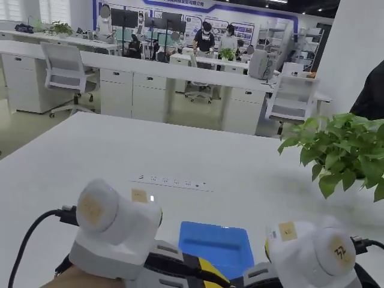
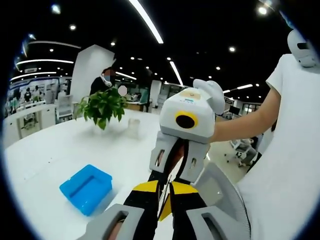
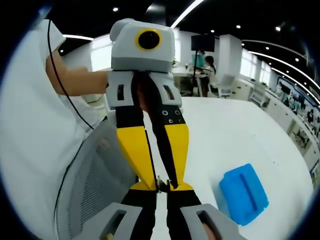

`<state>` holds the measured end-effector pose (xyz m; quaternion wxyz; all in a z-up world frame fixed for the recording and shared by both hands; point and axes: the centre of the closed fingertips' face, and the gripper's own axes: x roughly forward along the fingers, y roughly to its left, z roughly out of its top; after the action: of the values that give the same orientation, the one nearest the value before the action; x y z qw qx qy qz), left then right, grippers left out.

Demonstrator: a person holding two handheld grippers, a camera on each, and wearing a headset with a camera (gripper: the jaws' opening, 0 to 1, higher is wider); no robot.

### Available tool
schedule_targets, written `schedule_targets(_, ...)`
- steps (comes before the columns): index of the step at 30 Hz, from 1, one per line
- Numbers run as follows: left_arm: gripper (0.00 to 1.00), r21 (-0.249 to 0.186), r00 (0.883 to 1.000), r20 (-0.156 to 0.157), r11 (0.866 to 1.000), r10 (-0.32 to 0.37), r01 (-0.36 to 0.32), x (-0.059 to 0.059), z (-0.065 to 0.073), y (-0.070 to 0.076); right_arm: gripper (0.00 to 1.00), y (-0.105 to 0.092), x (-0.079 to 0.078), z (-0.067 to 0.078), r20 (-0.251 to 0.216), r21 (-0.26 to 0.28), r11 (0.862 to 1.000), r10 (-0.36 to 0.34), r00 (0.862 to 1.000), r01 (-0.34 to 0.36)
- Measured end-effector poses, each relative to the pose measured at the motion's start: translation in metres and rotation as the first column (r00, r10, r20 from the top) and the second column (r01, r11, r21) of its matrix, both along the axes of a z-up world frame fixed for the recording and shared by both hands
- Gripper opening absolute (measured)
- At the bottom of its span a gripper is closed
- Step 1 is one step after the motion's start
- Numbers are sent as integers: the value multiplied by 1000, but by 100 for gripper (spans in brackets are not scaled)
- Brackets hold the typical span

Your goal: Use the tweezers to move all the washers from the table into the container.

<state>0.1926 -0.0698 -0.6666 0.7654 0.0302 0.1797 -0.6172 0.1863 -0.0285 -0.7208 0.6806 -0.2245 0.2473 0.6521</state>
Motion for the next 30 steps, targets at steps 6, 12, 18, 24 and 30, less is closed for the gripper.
schedule_targets(6,0,2,999,19,999,-40,40,-4,-2,-4,3,1,-1,-6,-32,6,1000,-12,999,12)
schedule_targets(12,0,29,998,42,999,-37,36,4,-3,0,4,1,0,-8,-59,44,998,-52,997,55)
schedule_targets(18,0,-2,998,53,1000,-28,28,10,11,7,9,-3,4,-13,-99,80,989,-114,989,122)
schedule_targets(24,0,-21,998,51,999,-28,29,10,23,12,12,-6,3,-19,-151,118,978,-152,977,170)
schedule_targets(30,0,-44,998,49,999,-29,32,9,29,12,11,-8,3,-20,-169,136,972,-169,971,193)
